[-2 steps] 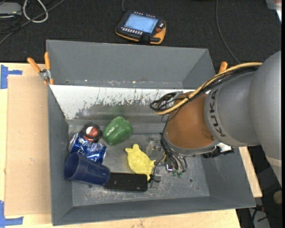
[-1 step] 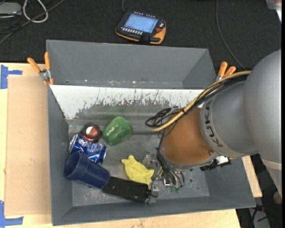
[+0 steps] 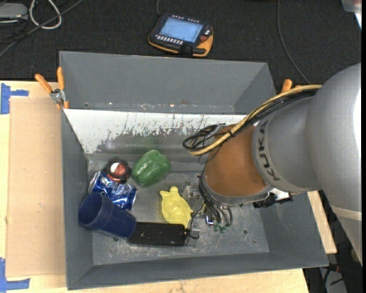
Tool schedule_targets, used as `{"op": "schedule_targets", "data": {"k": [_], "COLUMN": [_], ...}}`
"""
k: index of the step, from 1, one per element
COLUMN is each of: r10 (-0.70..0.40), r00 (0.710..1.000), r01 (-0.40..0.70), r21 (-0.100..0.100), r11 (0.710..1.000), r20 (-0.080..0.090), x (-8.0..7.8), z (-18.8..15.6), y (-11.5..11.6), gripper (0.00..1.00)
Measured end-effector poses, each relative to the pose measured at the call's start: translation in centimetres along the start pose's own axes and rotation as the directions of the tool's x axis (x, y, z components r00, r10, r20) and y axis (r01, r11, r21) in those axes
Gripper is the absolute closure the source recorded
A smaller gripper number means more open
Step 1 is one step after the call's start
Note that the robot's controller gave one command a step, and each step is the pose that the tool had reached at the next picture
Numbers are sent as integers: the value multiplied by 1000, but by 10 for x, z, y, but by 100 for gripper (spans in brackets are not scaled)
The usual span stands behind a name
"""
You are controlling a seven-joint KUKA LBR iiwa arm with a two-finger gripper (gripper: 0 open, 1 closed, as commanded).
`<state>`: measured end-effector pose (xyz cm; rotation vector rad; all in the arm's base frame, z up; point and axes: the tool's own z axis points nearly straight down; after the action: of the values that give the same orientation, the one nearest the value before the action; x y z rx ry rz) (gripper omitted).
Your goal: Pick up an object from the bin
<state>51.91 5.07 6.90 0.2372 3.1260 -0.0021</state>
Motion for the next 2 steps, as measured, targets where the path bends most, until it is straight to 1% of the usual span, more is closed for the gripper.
{"op": "schedule_targets", "data": {"k": [1,2], "r10": [-20,1], "r00": [1000,1000], "r01": [20,-1], "r21": [2,1], "r11": [1000,1000], "r20": [-18,-5], "x": [22,3], "z": [0,0], "y": [7,15], "gripper": [0,0]}}
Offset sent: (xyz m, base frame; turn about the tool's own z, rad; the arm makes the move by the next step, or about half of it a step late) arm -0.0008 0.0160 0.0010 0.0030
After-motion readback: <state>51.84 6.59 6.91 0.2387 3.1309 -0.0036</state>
